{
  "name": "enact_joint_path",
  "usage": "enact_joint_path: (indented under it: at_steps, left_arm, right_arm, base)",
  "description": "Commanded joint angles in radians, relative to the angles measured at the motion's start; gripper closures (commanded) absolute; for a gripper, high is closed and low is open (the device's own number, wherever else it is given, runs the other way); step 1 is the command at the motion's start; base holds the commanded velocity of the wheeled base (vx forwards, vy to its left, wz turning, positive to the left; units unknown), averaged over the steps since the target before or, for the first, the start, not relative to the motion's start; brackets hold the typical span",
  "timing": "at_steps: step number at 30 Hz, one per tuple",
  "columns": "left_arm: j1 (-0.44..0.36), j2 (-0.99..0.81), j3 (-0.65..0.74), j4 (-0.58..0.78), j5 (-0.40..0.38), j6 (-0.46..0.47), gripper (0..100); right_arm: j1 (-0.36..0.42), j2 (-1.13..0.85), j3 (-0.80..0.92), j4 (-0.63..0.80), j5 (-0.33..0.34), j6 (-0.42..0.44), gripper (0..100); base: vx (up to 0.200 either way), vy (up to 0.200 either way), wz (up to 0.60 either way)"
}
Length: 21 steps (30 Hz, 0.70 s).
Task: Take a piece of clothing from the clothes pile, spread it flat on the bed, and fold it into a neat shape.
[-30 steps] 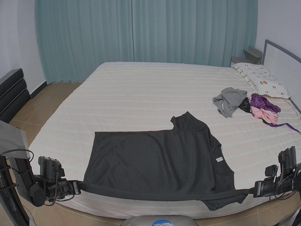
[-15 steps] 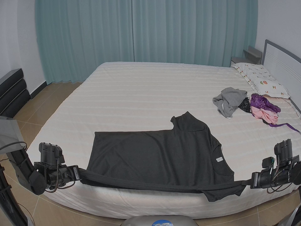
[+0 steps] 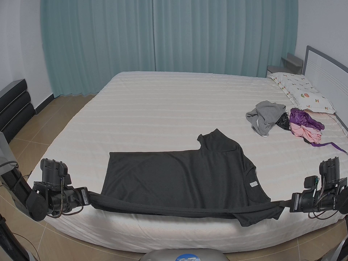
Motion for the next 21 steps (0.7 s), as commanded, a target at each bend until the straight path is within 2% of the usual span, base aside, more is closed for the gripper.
enact_joint_path:
  at_steps: [1, 15, 21]
  left_arm:
    - [0.004, -0.039, 0.016, 0.002, -0.001, -0.003, 100]
    - [-0.005, -0.054, 0.126, -0.001, -0.002, 0.029, 100]
    - [0.000, -0.014, 0.074, -0.007, -0.008, 0.026, 100]
  right_arm:
    - [0.007, -0.025, 0.048, -0.005, 0.002, -0.003, 100]
    - [0.020, -0.067, 0.108, -0.005, 0.001, -0.009, 100]
    - [0.022, -0.021, 0.094, -0.011, 0.001, -0.003, 100]
  base:
    - [0.000, 0.000, 0.00]
    - [0.000, 0.000, 0.00]
    - [0.000, 0.000, 0.00]
